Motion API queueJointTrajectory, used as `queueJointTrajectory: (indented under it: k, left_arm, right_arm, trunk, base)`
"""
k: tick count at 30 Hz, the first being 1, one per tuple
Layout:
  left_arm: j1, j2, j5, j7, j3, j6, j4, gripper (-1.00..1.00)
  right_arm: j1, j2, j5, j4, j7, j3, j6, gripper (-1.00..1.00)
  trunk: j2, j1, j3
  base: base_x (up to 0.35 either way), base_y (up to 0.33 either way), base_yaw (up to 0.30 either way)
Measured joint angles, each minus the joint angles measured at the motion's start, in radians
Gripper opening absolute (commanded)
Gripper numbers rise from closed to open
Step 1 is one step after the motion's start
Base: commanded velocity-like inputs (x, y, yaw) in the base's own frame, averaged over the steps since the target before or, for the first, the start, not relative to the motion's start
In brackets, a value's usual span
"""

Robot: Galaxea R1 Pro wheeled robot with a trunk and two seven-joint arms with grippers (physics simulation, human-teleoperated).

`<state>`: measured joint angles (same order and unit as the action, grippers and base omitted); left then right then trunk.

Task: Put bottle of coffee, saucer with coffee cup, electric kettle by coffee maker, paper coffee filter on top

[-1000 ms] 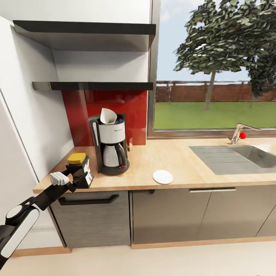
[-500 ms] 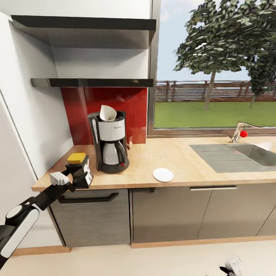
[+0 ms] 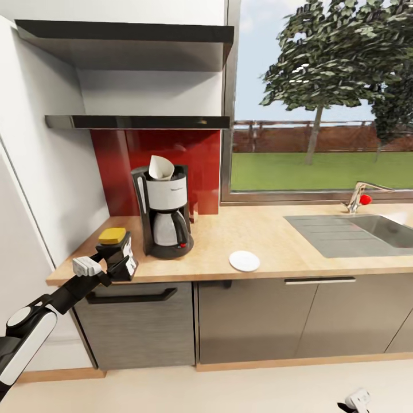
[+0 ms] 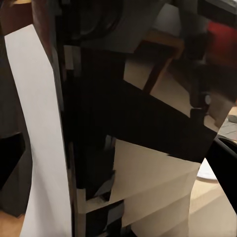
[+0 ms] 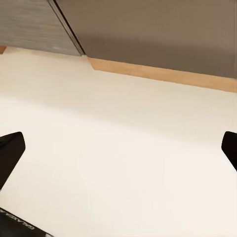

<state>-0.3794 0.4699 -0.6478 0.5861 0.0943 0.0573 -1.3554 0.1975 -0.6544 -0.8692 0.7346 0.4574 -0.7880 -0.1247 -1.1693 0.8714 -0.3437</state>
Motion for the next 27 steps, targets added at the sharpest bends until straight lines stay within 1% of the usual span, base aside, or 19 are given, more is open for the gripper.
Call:
queueJointTrajectory:
  k: [6,7,10,12,13,15,20,27]
  left_arm:
    - [0.000,0.000,0.000,-0.003,0.000,0.000,0.001,-1.00]
    - [0.000,0.000,0.000,-0.003,0.000,0.000,0.001,-1.00]
    - [0.000,0.000,0.000,-0.004,0.000,0.000,0.001,-1.00]
    - [0.000,0.000,0.000,-0.004,0.000,0.000,0.002,-1.00]
    - [0.000,0.000,0.000,-0.004,0.000,0.000,0.004,-1.00]
    - [0.000,0.000,0.000,-0.004,0.000,0.000,0.004,-1.00]
    - [0.000,0.000,0.000,-0.004,0.000,0.000,0.004,-1.00]
    - [0.000,0.000,0.000,-0.004,0.000,0.000,0.013,-1.00]
  right_arm:
    - [0.000,0.003,0.004,-0.017,0.000,-0.003,-0.001,1.00]
    - [0.000,0.006,0.004,-0.037,-0.001,-0.006,-0.005,1.00]
    - [0.000,0.010,0.005,-0.056,0.000,-0.019,-0.020,1.00]
    - [0.000,0.014,0.005,-0.067,0.000,-0.044,-0.037,1.00]
    - [0.000,0.016,0.006,-0.069,0.002,-0.073,-0.045,1.00]
    - [0.000,0.017,0.005,-0.069,0.002,-0.083,-0.048,1.00]
    - [0.000,0.018,0.005,-0.061,0.001,-0.091,-0.050,1.00]
    - [0.000,0.021,0.005,-0.048,0.000,-0.093,-0.050,1.00]
  trunk:
    - [0.000,0.000,0.000]
    - [0.000,0.000,0.000]
    - [0.000,0.000,0.000]
    - [0.000,0.000,0.000]
    - [0.000,0.000,0.000]
    - [0.000,0.000,0.000]
    - [0.000,0.000,0.000]
    - [0.000,0.000,0.000]
  base:
    - [0.171,0.000,0.000]
    - [0.161,0.000,0.000]
    - [0.205,0.000,0.000]
    - [0.088,0.000,0.000]
    - [0.028,0.000,0.000]
    - [0.015,0.000,0.000]
    - [0.139,0.027,0.000]
    - [0.036,0.008,0.000]
